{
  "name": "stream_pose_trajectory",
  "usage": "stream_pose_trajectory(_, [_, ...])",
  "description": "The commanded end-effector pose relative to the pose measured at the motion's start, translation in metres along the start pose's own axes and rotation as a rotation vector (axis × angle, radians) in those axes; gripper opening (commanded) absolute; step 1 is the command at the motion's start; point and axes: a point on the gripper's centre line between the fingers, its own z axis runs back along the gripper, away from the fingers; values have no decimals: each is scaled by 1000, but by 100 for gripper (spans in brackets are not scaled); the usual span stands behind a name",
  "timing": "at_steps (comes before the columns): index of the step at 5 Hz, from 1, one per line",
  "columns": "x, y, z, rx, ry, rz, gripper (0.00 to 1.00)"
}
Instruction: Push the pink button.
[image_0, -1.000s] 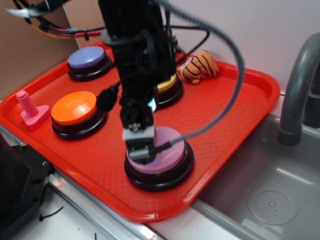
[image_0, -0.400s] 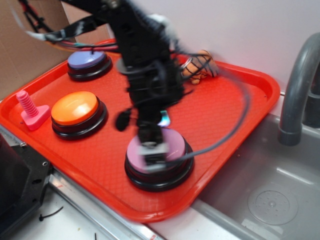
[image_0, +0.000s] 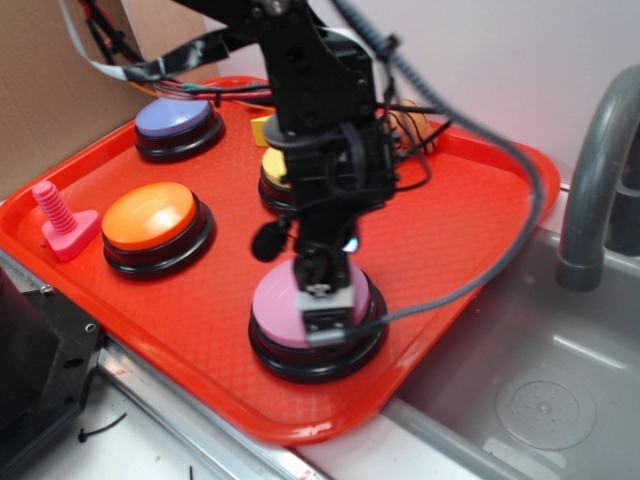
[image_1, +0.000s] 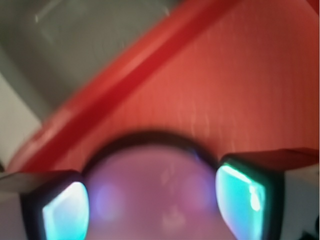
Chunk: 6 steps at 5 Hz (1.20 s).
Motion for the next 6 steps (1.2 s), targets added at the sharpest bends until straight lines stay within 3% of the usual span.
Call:
stream_pose_trajectory(1, [-10,-8,55,29,-13,41,100])
stream_pose_trajectory(6, [-27,-12,100,62,-54,67,100])
